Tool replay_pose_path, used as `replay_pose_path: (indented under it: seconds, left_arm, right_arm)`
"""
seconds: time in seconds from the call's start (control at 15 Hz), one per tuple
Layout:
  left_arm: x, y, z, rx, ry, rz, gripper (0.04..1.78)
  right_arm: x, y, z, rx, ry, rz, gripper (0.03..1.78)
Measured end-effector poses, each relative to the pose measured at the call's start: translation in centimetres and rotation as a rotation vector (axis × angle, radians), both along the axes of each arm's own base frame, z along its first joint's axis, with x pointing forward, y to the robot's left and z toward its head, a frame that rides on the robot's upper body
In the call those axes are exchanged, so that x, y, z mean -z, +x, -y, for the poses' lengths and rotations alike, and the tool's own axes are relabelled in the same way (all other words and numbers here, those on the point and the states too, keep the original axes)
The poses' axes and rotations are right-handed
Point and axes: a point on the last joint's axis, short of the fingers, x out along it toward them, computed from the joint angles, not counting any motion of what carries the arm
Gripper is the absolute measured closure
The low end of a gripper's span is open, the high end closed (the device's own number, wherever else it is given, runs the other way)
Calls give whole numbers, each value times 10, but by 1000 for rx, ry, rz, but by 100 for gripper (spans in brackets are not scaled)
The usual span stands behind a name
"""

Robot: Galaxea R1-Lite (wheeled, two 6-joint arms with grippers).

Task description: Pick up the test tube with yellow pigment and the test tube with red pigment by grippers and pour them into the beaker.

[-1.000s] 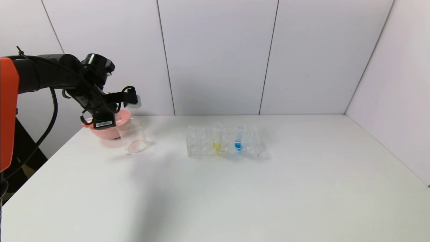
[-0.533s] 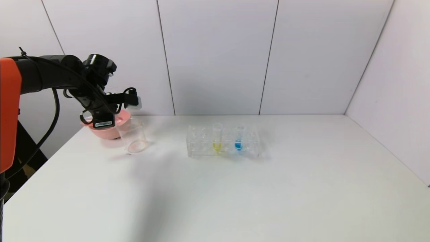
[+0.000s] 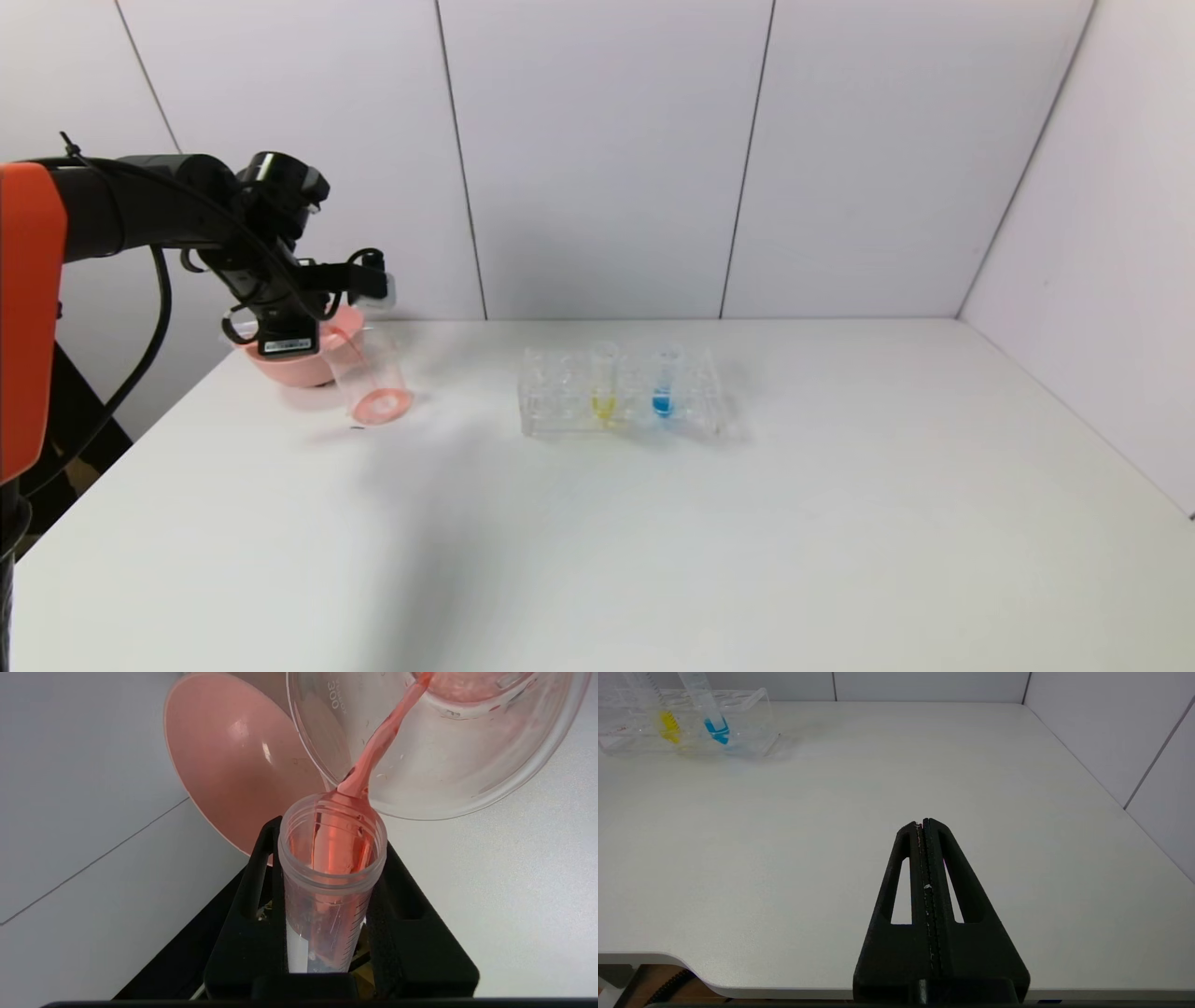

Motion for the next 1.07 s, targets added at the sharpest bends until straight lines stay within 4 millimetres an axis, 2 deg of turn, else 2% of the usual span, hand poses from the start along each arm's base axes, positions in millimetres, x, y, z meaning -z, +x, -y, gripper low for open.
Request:
replay_pose_path:
  seconds: [1.07]
  left_arm:
    - [-2, 0, 0, 35, 54, -3, 133]
  right_arm:
    - [0, 0, 0, 0, 0, 0, 170]
